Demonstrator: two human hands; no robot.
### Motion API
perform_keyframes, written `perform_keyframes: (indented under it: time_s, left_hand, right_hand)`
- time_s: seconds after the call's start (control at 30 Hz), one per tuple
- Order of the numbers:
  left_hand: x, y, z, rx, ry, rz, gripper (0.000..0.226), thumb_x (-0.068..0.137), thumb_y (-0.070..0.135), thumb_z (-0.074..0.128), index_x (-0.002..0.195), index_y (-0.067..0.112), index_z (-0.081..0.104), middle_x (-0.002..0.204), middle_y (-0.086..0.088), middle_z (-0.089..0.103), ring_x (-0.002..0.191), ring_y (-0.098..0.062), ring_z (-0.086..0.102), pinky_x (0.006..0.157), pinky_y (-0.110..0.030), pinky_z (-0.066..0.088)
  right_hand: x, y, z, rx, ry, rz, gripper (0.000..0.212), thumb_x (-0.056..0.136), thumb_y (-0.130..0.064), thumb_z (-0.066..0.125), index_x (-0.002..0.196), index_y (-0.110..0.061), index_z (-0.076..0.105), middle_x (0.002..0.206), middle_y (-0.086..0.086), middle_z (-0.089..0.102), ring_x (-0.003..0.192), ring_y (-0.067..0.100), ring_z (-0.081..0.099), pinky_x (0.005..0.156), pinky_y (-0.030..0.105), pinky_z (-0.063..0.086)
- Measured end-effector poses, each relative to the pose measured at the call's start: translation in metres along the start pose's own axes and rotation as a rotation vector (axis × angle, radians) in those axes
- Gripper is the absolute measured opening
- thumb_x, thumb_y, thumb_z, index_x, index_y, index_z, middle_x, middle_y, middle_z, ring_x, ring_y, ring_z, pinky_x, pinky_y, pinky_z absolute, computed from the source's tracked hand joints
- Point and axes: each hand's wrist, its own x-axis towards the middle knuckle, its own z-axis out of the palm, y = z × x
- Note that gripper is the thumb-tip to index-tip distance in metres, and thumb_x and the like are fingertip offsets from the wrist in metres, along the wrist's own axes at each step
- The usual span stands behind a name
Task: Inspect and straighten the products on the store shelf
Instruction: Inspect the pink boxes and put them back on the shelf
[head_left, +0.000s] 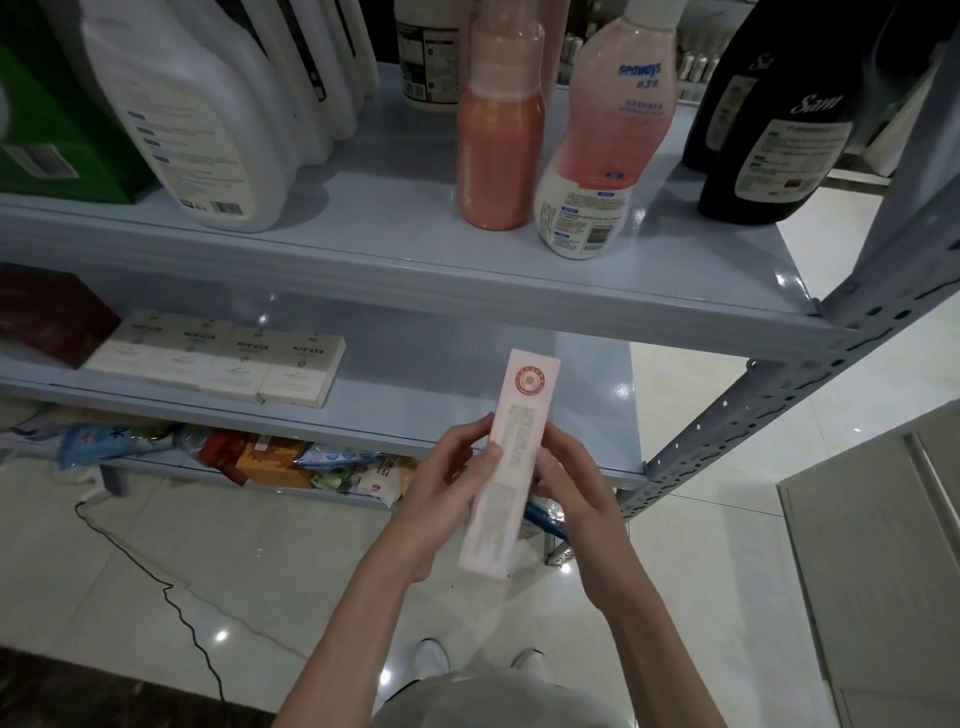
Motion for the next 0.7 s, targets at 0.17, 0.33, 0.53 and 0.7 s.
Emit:
perform_keyframes:
  time_s: [0.17, 0.33, 0.53, 0.7]
  left_hand:
    - [0.001, 0.008, -0.006, -0.178, 0.067, -0.096, 0.035, 0.096, 0.047, 0.058, 0.125, 0.029, 0.062, 0.117, -0.003, 0.073, 0.114, -0.031, 0.068, 0.102, -0.055, 0.053]
    - [0.002, 0.004, -0.006, -0.246, 0.062, -0.178, 0.057, 0.096, 0.065, 0.049, 0.133, 0.023, 0.059, 0.124, -0.008, 0.072, 0.118, -0.029, 0.067, 0.108, -0.054, 0.049]
    - [-0.001, 0.003, -0.005, -0.189, 0.021, -0.067, 0.041, 0.096, 0.044, 0.061, 0.133, 0.027, 0.064, 0.132, 0.004, 0.068, 0.119, -0.024, 0.064, 0.095, -0.044, 0.046]
    - [-0.003, 0.0, 0.006, -0.06, 0.054, -0.047, 0.039, 0.093, 0.045, 0.064, 0.13, 0.034, 0.064, 0.128, 0.014, 0.068, 0.124, -0.007, 0.061, 0.102, -0.03, 0.052]
  right_hand:
    - [-0.001, 0.007, -0.008, -0.106, -0.118, -0.017, 0.06, 0.085, -0.035, 0.076, 0.139, -0.05, 0.057, 0.146, -0.023, 0.055, 0.132, 0.001, 0.054, 0.094, 0.021, 0.053]
    - [0.0, 0.008, -0.006, -0.138, -0.128, -0.042, 0.06, 0.081, -0.041, 0.075, 0.138, -0.052, 0.056, 0.153, -0.028, 0.046, 0.136, -0.004, 0.047, 0.093, 0.01, 0.049]
    - [0.005, 0.007, -0.003, -0.08, -0.033, 0.101, 0.039, 0.106, -0.06, 0.038, 0.142, -0.055, 0.052, 0.137, -0.024, 0.063, 0.127, 0.004, 0.06, 0.102, 0.041, 0.053]
    - [0.016, 0.019, -0.007, 0.038, -0.013, 0.137, 0.039, 0.105, -0.051, 0.05, 0.139, -0.034, 0.06, 0.128, -0.006, 0.072, 0.115, 0.019, 0.069, 0.092, 0.037, 0.054]
